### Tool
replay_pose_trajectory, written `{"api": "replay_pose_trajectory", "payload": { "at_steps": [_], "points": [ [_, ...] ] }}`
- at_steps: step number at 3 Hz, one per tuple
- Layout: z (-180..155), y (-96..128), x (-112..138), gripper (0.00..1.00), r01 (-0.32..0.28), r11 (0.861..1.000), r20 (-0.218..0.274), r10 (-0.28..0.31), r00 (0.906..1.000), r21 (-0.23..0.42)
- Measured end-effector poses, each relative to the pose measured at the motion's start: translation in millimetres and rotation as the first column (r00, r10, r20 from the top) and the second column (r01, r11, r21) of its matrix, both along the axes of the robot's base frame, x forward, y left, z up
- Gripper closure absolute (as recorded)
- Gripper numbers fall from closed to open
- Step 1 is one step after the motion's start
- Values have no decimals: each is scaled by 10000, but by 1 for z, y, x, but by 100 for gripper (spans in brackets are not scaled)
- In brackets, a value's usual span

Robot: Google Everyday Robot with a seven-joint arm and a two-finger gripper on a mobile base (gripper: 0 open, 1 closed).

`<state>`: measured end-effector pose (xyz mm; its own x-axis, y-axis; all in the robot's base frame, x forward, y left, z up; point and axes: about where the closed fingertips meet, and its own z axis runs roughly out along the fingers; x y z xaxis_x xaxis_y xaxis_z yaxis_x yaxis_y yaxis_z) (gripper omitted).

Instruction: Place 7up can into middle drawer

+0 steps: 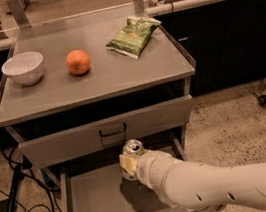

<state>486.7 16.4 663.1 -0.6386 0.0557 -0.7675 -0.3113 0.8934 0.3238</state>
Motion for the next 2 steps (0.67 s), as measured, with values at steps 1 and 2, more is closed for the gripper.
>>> {"api": "replay_pose_trajectory", "payload": {
  "at_steps": [1,2],
  "points": [
    [0,-1,1,100,46,10000,40,-46,10000,-2],
    [-12,4,-2,100,89,10000,-184,-90,9998,-21]
  ]
}}
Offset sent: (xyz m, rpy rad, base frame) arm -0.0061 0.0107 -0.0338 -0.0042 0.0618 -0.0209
